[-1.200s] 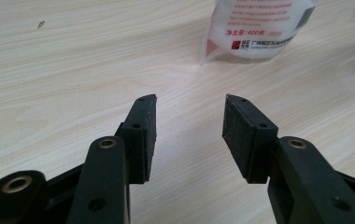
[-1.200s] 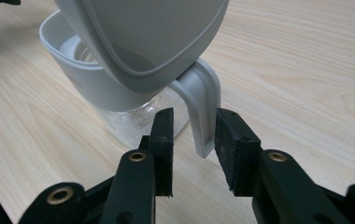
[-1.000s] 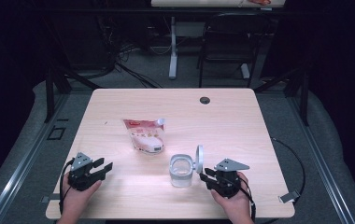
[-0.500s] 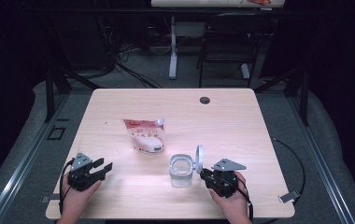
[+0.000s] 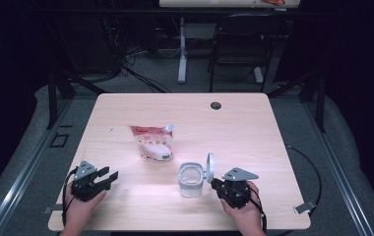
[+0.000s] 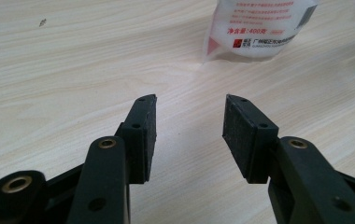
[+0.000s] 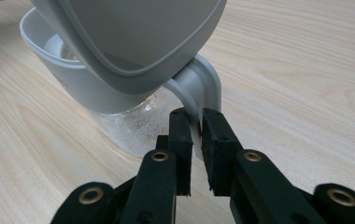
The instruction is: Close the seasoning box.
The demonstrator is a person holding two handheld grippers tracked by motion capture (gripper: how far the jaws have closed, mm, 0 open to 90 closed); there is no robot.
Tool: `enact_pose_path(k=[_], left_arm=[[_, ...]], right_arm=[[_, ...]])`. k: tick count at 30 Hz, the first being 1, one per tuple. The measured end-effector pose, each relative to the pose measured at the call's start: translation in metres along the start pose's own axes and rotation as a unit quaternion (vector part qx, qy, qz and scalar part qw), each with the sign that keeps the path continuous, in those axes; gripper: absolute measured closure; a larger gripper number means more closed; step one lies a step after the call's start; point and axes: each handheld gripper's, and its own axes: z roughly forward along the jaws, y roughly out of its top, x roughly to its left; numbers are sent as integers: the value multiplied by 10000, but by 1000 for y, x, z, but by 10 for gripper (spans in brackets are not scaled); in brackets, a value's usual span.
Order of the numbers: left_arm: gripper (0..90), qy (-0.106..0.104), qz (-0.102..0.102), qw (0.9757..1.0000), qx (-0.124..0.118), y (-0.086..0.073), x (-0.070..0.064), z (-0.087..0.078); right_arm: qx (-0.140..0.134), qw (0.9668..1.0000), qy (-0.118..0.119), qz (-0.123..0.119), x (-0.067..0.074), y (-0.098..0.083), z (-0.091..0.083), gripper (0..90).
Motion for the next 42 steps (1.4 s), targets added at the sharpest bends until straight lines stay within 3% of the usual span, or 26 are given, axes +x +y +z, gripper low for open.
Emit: enact_pose_path(k=[9,28,42], left_arm=[[549,-3,1,10000,-3,0,0,1],[549,-15,-4,10000,50,0,-1,2],[549,6,-4,10000,40,0,-1,2]], right_arm=[[10,9999,-92,43,-4,0,-2,822],[-224,9982,-99,545,-29,4,0,797],[-373,9976,19,589,-40,12,10,773]])
